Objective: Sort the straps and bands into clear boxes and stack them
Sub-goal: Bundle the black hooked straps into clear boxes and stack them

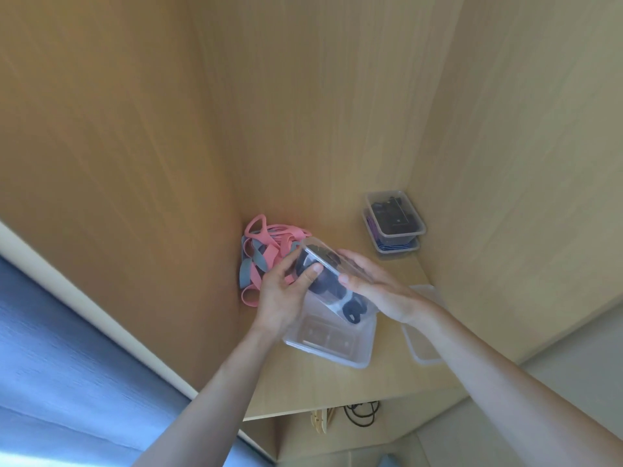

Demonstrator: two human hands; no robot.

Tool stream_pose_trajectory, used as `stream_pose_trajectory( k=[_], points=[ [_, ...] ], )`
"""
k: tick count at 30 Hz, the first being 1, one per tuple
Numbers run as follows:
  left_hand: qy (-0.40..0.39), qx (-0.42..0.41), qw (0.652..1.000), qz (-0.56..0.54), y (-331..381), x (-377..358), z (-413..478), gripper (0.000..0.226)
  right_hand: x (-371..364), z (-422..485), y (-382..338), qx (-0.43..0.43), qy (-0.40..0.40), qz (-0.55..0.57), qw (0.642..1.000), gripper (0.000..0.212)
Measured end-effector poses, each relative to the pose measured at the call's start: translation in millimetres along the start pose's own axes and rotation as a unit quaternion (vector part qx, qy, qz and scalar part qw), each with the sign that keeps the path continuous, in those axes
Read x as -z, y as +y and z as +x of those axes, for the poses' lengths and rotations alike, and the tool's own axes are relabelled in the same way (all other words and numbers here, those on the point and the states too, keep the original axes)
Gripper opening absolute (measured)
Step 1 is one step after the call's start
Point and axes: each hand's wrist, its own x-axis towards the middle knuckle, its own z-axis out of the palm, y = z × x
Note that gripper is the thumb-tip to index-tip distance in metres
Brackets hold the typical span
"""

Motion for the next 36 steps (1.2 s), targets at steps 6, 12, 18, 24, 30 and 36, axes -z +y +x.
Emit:
stream_pose_trajectory(
  k=[6, 12, 18, 24, 30, 36],
  points=[
    [0.047, 0.058, 0.994, -0.086, 2.9, -3.9, 9.1, 0.03, 15.4, -30.0, 0.3, 0.082, 0.095, -0.136, 0.983, 0.067],
    [0.03, 0.131, 0.98, -0.146, 4.3, -13.7, 16.4, 0.042, 25.0, -38.1, 3.5, 0.162, 0.16, -0.25, 0.941, 0.09],
    [0.026, 0.146, 0.974, -0.17, 5.0, -23.8, 25.2, 0.042, 40.7, -30.1, 1.8, 0.203, 0.193, -0.247, 0.927, 0.08],
    [0.032, 0.149, 0.972, -0.177, 0.9, -34.8, 30.0, 0.04, 49.8, -23.2, 2.7, 0.213, 0.178, -0.277, 0.92, 0.079],
    [0.037, 0.167, 0.966, -0.193, -4.8, -39.9, 34.9, 0.039, 53.1, -12.9, 4.7, 0.236, 0.178, -0.327, 0.898, 0.064],
    [0.061, 0.161, 0.972, -0.158, -4.5, -40.4, 46.1, 0.03, 51.7, 4.1, 18.8, 0.291, 0.215, -0.381, 0.851, 0.057]
  ],
)
